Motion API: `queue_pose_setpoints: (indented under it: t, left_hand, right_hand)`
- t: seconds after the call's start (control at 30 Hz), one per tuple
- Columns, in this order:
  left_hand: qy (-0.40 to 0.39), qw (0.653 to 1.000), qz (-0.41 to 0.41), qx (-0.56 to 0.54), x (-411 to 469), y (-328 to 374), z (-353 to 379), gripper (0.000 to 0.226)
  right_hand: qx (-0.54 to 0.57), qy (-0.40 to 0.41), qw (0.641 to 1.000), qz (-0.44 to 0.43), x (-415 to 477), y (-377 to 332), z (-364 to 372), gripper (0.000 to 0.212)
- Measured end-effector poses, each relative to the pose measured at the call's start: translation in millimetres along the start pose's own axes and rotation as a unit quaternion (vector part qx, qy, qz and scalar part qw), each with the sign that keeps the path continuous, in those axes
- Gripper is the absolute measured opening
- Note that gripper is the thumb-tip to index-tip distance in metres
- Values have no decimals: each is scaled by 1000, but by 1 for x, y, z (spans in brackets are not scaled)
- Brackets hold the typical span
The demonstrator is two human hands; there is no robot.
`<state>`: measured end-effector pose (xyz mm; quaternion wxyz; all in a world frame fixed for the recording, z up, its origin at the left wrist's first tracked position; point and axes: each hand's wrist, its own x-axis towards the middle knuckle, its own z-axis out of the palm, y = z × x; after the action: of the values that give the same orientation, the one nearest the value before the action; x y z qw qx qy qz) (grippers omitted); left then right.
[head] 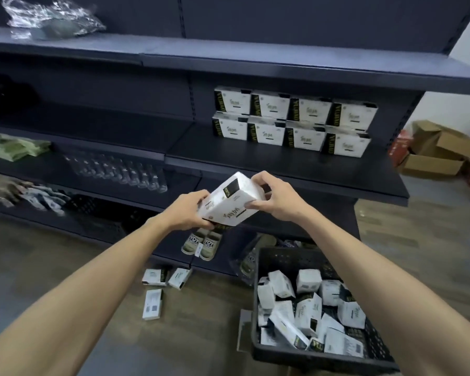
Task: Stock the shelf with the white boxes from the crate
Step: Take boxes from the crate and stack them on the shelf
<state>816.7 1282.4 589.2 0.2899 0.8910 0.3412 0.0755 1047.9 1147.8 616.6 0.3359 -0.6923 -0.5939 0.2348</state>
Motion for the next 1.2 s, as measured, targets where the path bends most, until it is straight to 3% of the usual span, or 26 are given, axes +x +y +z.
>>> queue_pose_setpoints:
  t: [0.13, 0.27, 0.43, 0.63, 0.93, 1.2]
  left_hand:
    - [48, 999, -7, -9, -8, -29, -45, 52]
    - [83, 996, 9, 0, 4, -31, -76, 48]
    - [100, 995, 28, 12, 23, -30, -99, 48]
    - [135, 989, 26, -46, 46, -35, -101, 54]
    - [127, 985, 20, -112, 119, -55, -108, 49]
    - [115, 991, 17, -62, 217, -76, -110, 52]
  right_hand:
    - [-11, 27, 999, 43, 14, -32, 22, 50]
    - [-40, 112, 989, 85, 28, -61, 39, 70]
    - [-96, 182, 977, 62, 42, -76, 56, 48]
    - [-101, 247, 961, 73, 70, -75, 63, 54]
    - [-75, 280, 951, 104, 139, -46, 59, 51]
    - [-71, 269, 950, 140, 220, 7, 52, 50]
